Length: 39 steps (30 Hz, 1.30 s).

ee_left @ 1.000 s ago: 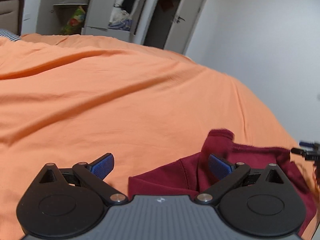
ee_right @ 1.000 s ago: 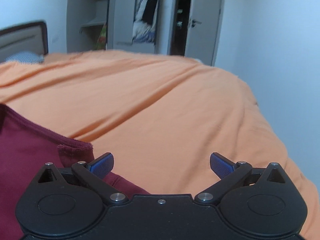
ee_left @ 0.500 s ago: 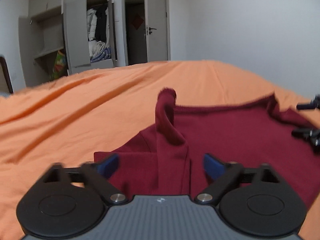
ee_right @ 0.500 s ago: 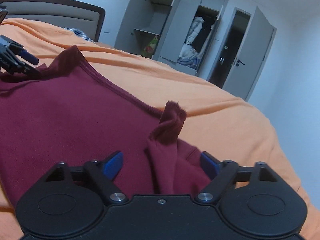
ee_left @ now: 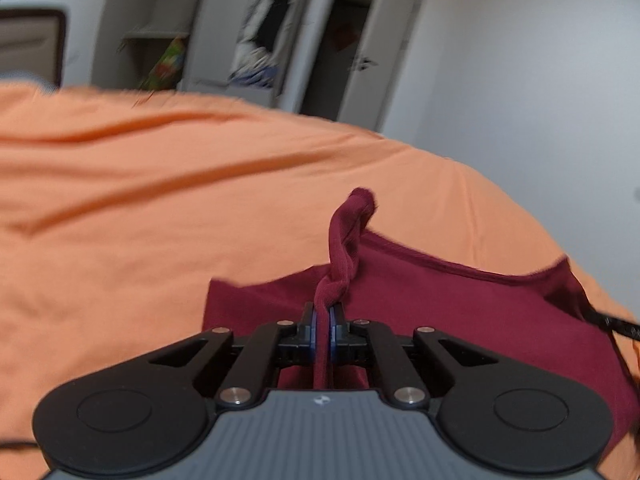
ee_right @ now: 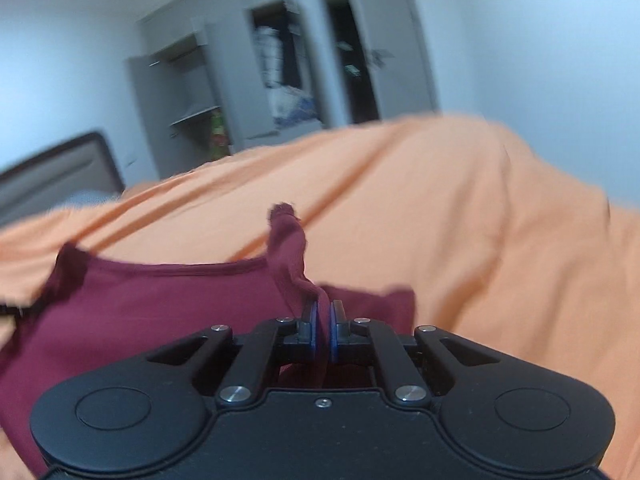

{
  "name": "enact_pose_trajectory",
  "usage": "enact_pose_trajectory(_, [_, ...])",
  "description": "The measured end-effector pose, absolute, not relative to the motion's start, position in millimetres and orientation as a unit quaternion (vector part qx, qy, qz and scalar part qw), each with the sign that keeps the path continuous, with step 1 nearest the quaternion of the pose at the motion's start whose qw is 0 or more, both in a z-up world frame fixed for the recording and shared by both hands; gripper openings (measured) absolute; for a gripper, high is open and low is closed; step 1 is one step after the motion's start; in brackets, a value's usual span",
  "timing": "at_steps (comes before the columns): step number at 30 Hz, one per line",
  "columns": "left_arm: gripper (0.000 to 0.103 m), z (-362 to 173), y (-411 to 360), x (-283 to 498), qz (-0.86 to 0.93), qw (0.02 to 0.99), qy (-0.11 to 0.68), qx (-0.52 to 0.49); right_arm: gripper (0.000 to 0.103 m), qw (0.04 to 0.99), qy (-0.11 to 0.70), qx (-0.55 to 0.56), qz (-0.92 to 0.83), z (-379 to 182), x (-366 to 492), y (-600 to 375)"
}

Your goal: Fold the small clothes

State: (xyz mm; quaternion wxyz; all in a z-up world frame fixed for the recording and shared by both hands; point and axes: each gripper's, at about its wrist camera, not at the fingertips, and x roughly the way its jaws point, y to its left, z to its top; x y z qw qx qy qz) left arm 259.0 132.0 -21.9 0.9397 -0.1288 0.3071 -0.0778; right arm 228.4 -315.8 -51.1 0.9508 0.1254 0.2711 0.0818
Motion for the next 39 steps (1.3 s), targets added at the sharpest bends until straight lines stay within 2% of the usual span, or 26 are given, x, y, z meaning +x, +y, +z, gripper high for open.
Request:
enact_pose_trajectory(4, [0.006,-42.7,150.6,262.9,-0.07,0.923,0.327,-0.192,0.006,0.946,0.284,0.141,0.076,-65.1,226.8,-318.4])
enact_pose_trajectory(7, [0.007,-47.5,155.6,261.9,-0.07,0.923,0.323,-0.196,0.007,0.947,0.279,0.142,0.07,-65.1,224.3,-316.0])
enact_pose_trajectory(9, [0.01,-49.8,158.7,259.8,-0.071,0.923,0.32,-0.202,0.006,0.948,0.277,0.142,0.068,-67.6,222.7,-315.6])
enact_pose_trajectory(12, [0.017,-49.4,164.3,251.7,-0.072,0.923,0.312,-0.215,0.011,0.952,0.267,0.129,0.069,-68.5,217.4,-311.6])
enact_pose_trajectory(13, [0.025,-46.4,164.2,248.5,-0.066,0.927,0.308,-0.205,0.019,0.954,0.265,0.12,0.069,-67.2,216.1,-309.5])
enact_pose_trajectory(14, [0.039,-42.3,162.1,246.1,-0.059,0.932,0.304,-0.188,0.031,0.956,0.264,0.107,0.067,-63.0,216.2,-306.9])
enact_pose_trajectory(15, [0.05,-35.7,157.9,247.3,-0.052,0.937,0.3,-0.172,0.039,0.959,0.262,0.091,0.067,-60.1,214.9,-302.8])
enact_pose_trajectory(16, [0.072,-31.8,157.3,243.8,-0.045,0.942,0.293,-0.159,0.052,0.962,0.257,0.07,0.067,-57.3,212.7,-297.9])
enact_pose_trajectory(17, [0.085,-26.0,155.5,239.7,-0.037,0.946,0.284,-0.151,0.063,0.964,0.252,0.045,0.066,-54.3,209.7,-292.3])
enact_pose_trajectory(18, [0.088,-21.3,155.1,235.4,-0.027,0.951,0.274,-0.144,0.067,0.967,0.246,0.016,0.064,-51.7,206.8,-285.2])
enact_pose_trajectory(20, [0.094,-12.1,154.2,227.2,-0.016,0.957,0.26,-0.13,0.088,0.971,0.232,-0.037,0.051,-46.9,200.7,-271.0])
enact_pose_trajectory(22, [0.101,-4.3,151.4,222.6,0.007,0.958,0.263,-0.113,0.097,0.972,0.217,-0.078,0.038,-43.1,195.0,-258.6])
enact_pose_trajectory(23, [0.102,-0.2,148.8,217.7,0.022,0.96,0.259,-0.101,0.102,0.973,0.21,-0.095,0.034,-40.0,192.7,-253.4])
enact_pose_trajectory(30, [0.103,26.4,136.3,176.4,0.087,0.965,0.244,-0.032,0.102,0.967,0.179,-0.173,0.047,-22.7,183.0,-208.0])
enact_pose_trajectory(34, [0.103,31.9,135.1,150.7,0.103,0.961,0.25,-0.054,0.102,0.965,0.174,-0.18,0.078,-21.2,188.6,-178.8])
enact_pose_trajectory(39, [0.103,12.7,129.9,128.2,0.081,0.949,0.282,-0.114,0.102,0.962,0.193,-0.171,0.085,-28.3,210.6,-140.7])
